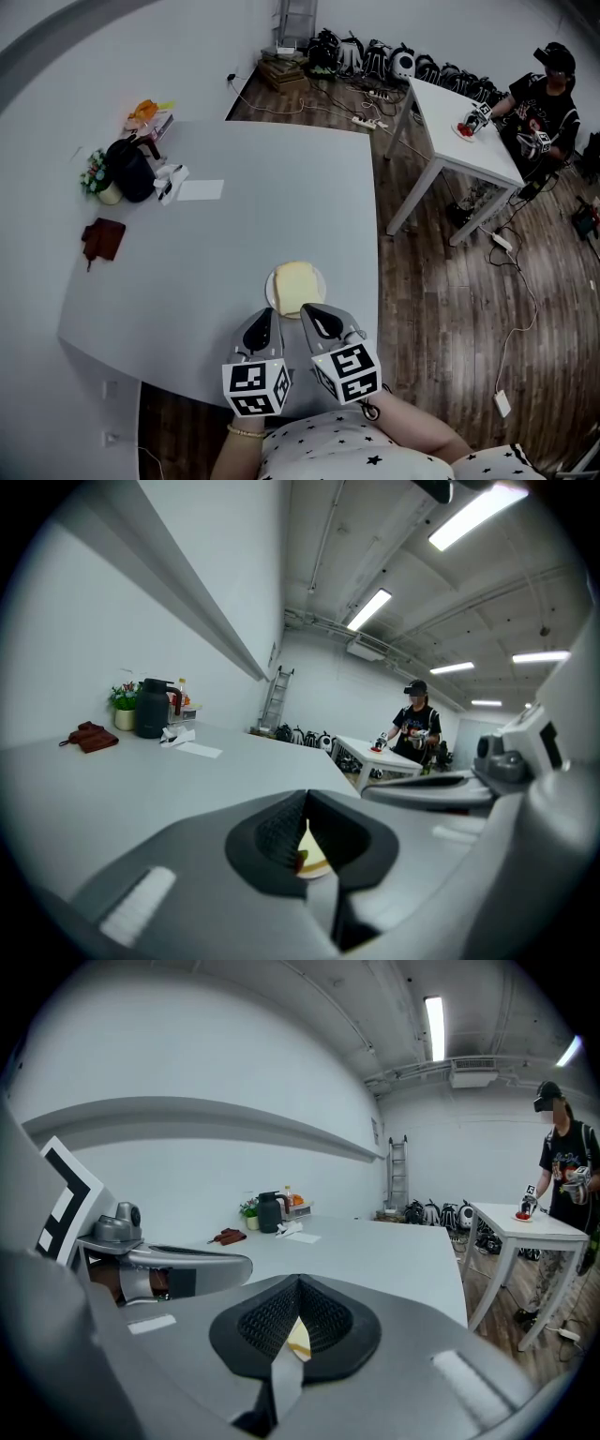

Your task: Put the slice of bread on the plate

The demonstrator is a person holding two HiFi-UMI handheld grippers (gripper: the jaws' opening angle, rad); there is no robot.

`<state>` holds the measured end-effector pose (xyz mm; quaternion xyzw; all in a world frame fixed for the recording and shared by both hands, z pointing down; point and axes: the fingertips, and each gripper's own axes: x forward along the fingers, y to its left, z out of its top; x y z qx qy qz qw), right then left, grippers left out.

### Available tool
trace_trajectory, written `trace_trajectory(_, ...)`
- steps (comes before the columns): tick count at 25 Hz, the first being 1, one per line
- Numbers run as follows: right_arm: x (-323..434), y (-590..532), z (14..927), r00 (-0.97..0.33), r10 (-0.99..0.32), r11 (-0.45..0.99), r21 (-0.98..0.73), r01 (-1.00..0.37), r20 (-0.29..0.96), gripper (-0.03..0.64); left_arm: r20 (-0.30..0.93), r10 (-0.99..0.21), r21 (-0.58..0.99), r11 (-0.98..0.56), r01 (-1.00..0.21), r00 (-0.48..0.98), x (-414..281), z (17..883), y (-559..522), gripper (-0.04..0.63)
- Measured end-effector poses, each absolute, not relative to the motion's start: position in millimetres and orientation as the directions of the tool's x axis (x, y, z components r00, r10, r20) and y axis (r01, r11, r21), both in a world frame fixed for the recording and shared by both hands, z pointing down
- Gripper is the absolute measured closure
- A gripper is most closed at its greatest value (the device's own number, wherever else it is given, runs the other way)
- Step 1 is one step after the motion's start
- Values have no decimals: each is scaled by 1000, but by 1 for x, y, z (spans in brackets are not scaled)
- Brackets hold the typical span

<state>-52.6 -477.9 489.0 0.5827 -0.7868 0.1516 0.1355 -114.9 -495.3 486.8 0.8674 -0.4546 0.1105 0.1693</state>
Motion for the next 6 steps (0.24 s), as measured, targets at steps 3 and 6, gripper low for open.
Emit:
trace_trajectory(3,-53,-478,488,-285,-877,273,-88,-958,386,620,346,-751,194,-529,-826,562,-115,486,-496,588)
trace_trajectory(6,-52,-478,488,-282,-878,269,-89,-959,387,618,347,-751,193,-530,-826,563,-115,485,-495,588)
